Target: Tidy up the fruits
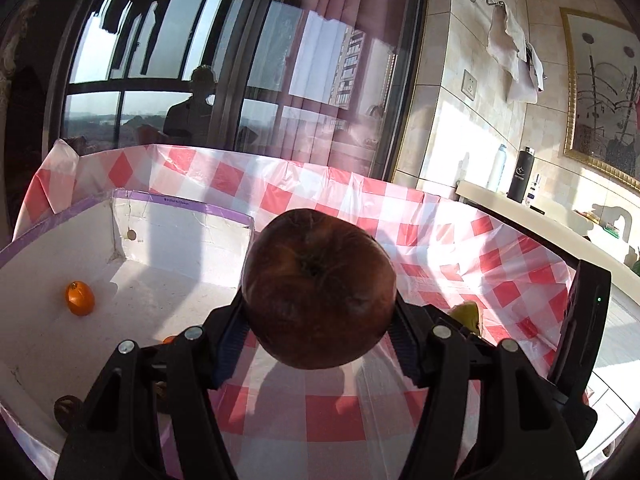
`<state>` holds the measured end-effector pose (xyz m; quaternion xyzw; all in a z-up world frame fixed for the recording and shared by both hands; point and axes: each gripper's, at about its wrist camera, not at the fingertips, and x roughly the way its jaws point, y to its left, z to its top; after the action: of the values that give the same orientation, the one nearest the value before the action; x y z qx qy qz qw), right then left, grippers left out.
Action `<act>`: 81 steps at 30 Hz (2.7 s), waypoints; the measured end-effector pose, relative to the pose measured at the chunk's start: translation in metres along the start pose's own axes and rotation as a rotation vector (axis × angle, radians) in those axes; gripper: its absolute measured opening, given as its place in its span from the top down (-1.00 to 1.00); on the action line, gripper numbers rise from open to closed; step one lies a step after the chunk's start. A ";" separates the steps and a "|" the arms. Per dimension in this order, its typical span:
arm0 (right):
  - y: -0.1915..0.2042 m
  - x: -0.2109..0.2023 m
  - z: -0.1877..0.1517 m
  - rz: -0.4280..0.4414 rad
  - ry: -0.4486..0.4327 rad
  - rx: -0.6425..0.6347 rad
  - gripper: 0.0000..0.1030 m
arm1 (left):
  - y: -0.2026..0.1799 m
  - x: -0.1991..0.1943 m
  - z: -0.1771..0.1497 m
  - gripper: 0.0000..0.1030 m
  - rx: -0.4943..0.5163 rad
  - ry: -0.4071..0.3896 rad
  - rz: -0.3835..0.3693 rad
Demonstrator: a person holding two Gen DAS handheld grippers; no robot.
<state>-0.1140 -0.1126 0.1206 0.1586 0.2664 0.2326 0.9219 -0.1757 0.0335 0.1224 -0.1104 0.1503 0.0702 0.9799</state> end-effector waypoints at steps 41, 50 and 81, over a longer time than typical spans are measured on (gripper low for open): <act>0.220 0.151 -0.044 -0.068 0.526 -0.773 -0.14 | 0.175 0.025 -0.005 -0.42 -0.016 0.539 0.322; 0.220 0.145 -0.042 -0.049 0.470 -0.747 -0.18 | 0.175 0.029 -0.003 -0.57 -0.009 0.559 0.314; -0.136 0.007 0.037 -0.369 -0.028 0.184 -0.77 | -0.065 0.199 -0.002 -0.96 0.043 0.301 -0.080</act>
<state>-0.0406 -0.2296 0.0911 0.1939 0.2980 0.0321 0.9341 0.0231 -0.0092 0.0718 -0.1048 0.2926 0.0105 0.9504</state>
